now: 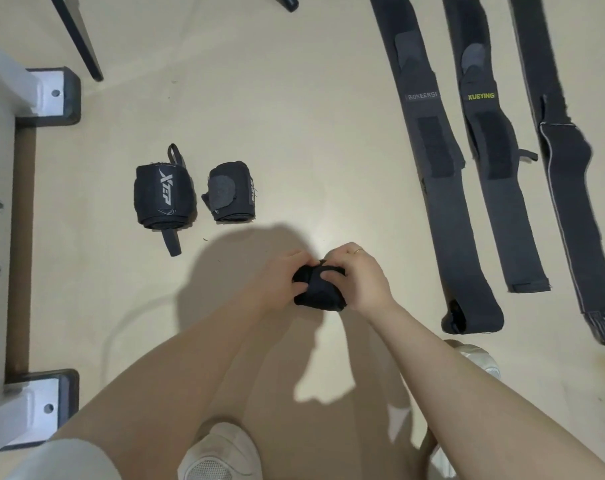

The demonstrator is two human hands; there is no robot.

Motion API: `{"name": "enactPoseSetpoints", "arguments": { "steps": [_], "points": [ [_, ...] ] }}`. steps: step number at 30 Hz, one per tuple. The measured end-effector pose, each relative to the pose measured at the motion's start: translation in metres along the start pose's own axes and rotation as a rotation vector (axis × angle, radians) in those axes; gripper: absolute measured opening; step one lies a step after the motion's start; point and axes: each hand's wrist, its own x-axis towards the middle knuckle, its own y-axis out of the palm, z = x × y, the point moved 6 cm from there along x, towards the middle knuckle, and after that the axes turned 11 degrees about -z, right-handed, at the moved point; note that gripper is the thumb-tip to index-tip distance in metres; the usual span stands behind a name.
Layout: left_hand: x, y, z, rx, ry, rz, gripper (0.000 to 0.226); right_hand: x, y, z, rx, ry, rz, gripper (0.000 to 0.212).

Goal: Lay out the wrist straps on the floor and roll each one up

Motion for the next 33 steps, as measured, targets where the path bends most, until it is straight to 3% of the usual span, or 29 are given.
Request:
{"name": "enactPoseSetpoints", "arguments": {
  "steps": [4, 8, 9, 11, 13, 19, 21, 25, 30, 33],
  "points": [
    [-0.003, 0.000, -0.003, -0.004, -0.045, 0.064, 0.038, 0.004, -0.002, -0.003, -0.157, -0.038, 0.004, 0.023],
    [-0.008, 0.009, -0.003, 0.053, -0.029, 0.054, 0.063, 0.012, -0.006, -0.011, 0.026, 0.094, -0.024, 0.033],
    [-0.005, 0.010, -0.002, 0.065, -0.035, 0.042, 0.064, 0.011, -0.011, -0.008, -0.014, 0.056, -0.117, 0.033],
    [0.001, 0.009, 0.000, 0.056, -0.072, 0.023, 0.064, 0.002, -0.017, 0.006, -0.265, -0.212, -0.346, 0.024],
    [0.005, 0.007, 0.003, 0.018, -0.112, 0.013, 0.066, -0.015, -0.010, 0.015, -0.345, -0.419, -0.433, 0.011],
    [0.008, 0.006, 0.005, -0.193, -0.202, -0.017, 0.071, -0.028, 0.010, -0.016, -0.428, -0.406, -0.203, 0.066],
    [0.011, 0.001, 0.001, -0.237, -0.221, -0.011, 0.073, -0.023, 0.010, -0.013, -0.400, -0.332, -0.141, 0.069],
    [0.018, -0.016, -0.013, 0.025, -0.077, -0.059, 0.063, -0.010, 0.013, -0.005, -0.357, -0.146, -0.097, 0.060],
    [0.022, -0.083, -0.028, 0.516, 0.256, -0.536, 0.035, 0.019, 0.013, 0.017, -0.114, 0.074, -0.211, 0.061],
    [0.017, -0.102, 0.004, 0.698, 0.111, -0.573, 0.044, 0.046, 0.014, 0.036, 0.061, 0.204, -0.233, 0.062]
  ]
}}
